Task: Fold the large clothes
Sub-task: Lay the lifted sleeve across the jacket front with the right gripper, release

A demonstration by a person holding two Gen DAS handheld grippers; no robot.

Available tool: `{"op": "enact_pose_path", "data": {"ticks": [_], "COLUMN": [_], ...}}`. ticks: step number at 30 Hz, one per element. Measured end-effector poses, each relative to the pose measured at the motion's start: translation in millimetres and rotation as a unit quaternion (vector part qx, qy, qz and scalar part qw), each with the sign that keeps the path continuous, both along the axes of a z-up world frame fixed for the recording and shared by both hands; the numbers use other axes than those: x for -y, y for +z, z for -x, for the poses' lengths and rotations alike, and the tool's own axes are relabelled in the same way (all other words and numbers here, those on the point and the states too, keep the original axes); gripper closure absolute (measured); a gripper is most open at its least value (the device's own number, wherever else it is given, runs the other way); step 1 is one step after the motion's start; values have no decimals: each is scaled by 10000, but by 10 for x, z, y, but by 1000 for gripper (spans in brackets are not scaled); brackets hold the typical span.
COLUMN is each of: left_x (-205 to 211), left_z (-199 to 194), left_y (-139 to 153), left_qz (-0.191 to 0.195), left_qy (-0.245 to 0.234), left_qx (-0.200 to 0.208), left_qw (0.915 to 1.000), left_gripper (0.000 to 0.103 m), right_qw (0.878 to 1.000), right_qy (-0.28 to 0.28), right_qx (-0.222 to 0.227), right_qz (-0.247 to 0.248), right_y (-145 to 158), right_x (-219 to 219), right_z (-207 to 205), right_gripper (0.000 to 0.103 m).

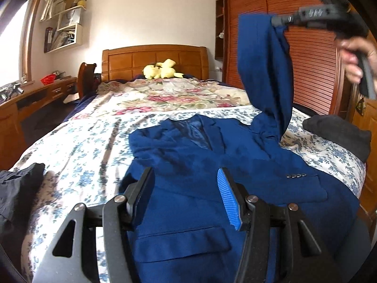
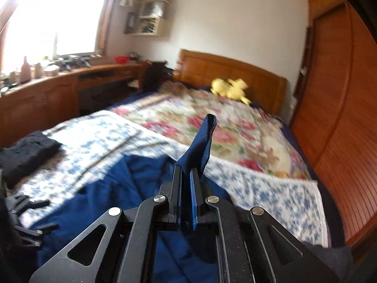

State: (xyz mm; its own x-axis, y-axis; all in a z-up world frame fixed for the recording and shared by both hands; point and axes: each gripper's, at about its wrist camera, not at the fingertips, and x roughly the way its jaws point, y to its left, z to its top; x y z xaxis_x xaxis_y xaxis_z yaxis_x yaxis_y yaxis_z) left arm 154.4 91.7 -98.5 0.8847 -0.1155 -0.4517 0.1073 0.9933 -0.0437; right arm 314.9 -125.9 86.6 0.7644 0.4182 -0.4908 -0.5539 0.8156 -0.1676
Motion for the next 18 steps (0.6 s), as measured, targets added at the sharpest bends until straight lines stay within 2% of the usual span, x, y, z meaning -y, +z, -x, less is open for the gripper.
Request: {"op": "enact_pose_path", "data": {"ticks": [4, 9, 12, 18], "left_x": [-135, -157, -162, -129], "left_z": [53, 80, 63, 35], "left_y": [31, 42, 39, 14], "left_qz": [80, 43, 30, -9], "left_qy": [115, 190, 208, 207], "left_qx": [33, 74, 60, 18], "left_qw": [9999, 9998, 9998, 9998], "left_gripper": [49, 49, 49, 49], "right_qw": [9990, 9971, 9960, 9949], "right_qy": [406, 746, 890, 811], "right_qx": [206, 131, -39, -581], "right_qz": [-45, -42, 44, 177], "right_y": [209, 215, 21, -454], "right_x": [-297, -509, -550, -439], "right_z": [275, 505, 631, 704], "right_gripper": [100, 100, 100, 100]}}
